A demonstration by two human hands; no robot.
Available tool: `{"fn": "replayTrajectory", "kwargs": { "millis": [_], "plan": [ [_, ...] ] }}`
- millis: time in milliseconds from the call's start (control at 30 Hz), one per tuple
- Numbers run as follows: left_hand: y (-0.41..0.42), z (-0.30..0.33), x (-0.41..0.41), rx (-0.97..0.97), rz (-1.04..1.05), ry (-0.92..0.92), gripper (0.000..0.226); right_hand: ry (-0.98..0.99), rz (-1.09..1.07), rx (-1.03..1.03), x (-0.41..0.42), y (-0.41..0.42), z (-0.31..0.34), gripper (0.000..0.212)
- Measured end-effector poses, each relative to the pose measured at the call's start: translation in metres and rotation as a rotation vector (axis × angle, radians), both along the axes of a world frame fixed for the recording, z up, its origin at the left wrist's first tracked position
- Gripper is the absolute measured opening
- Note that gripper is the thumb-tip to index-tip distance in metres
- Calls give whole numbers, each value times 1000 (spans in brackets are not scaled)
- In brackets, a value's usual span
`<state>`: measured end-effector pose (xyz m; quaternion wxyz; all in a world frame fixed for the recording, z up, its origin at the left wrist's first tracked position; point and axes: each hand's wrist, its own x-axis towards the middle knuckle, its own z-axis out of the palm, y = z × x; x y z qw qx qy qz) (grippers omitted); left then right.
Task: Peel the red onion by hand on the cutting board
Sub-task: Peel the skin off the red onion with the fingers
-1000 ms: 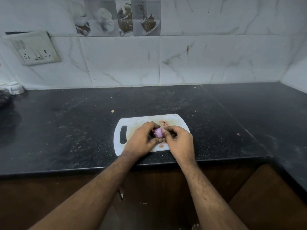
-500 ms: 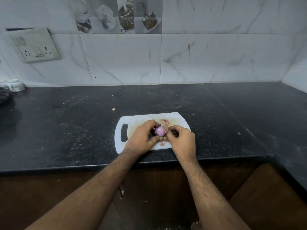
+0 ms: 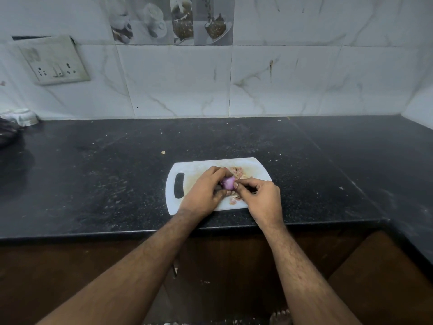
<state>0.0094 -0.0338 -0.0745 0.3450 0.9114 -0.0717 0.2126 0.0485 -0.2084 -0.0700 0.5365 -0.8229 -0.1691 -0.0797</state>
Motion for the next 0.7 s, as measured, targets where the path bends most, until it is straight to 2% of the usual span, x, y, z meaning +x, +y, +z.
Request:
{"fn": "replayTrajectory", "kwargs": {
  "millis": [333,700],
  "plan": [
    [0,1,1,-12,11,-16,36,24,-34,-42,2,3,-1,13],
    [1,-1,2,-24,56,31,34,8,3,-26,1,1,-1,17]
  ]
}}
